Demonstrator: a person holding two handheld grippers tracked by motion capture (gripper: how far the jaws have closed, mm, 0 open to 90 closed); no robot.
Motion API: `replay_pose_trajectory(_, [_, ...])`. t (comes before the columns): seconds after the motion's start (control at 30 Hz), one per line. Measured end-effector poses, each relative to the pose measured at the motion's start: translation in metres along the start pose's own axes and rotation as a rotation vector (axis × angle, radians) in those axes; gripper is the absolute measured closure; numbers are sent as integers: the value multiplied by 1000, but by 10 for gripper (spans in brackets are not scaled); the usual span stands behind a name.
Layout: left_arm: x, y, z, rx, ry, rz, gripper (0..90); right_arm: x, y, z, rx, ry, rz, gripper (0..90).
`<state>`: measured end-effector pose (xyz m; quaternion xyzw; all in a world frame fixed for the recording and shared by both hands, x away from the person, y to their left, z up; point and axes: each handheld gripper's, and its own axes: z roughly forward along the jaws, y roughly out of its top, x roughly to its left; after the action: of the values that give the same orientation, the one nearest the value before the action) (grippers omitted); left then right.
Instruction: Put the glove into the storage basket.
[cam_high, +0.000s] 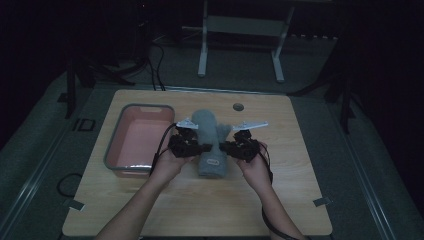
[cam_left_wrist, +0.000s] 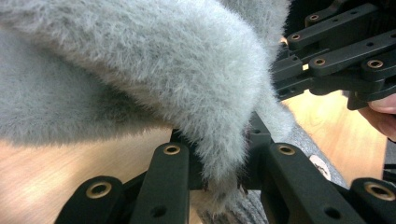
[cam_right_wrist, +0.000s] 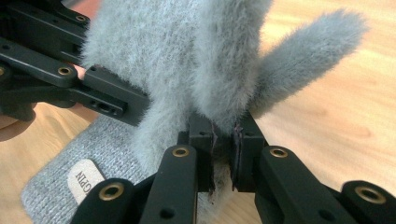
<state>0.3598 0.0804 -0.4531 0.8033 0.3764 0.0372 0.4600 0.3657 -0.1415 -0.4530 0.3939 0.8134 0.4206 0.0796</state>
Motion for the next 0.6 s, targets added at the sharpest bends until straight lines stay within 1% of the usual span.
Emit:
replay_pose_trajectory(0.17, [-2, 10, -24, -25, 21, 19, 776, 14, 17, -9, -27, 13, -26, 815])
replay_pose_trajectory(0.2, [-1, 12, -28, -24, 22, 21, 777, 16, 21, -9, -33, 14, -36, 815])
replay_pose_trajectory(0.23, [-1, 12, -28, -24, 22, 21, 777, 20, 25, -10, -34, 15, -41, 815])
replay_pose_trajectory(0.27, [0, 15, -38, -23, 38, 33, 776, 23, 29, -10, -40, 17, -48, 815])
replay_pose_trajectory(0.3, [1, 16, -43, -19, 43, 43, 776, 26, 32, -10, -43, 20, -54, 815])
replay_pose_trajectory(0.33, [2, 17, -48, -24, 50, 41, 776, 29, 36, -9, -47, 24, -58, 815])
replay_pose_trajectory(0.37, [2, 17, -48, -24, 50, 41, 776, 32, 39, -8, -52, 30, -62, 815])
replay_pose_trajectory(0.4, [3, 18, -53, -26, 56, 45, 776, 32, 39, -8, -52, 30, -62, 815])
replay_pose_trajectory(0.43, [7, 18, -62, -22, 70, 44, 776, 37, 46, -5, -53, 49, -64, 815])
replay_pose_trajectory(0.5, [11, 18, -71, -16, 86, 45, 776, 44, 53, 0, -49, 60, -70, 816])
replay_pose_trajectory(0.53, [14, 17, -76, -14, 89, 42, 776, 47, 56, 3, -45, 65, -81, 816])
replay_pose_trajectory(0.57, [14, 17, -76, -14, 89, 42, 776, 50, 60, 6, -44, 70, -84, 817])
replay_pose_trajectory(0.6, [21, 16, -85, -9, 100, 31, 776, 53, 64, 9, -41, 77, -89, 816])
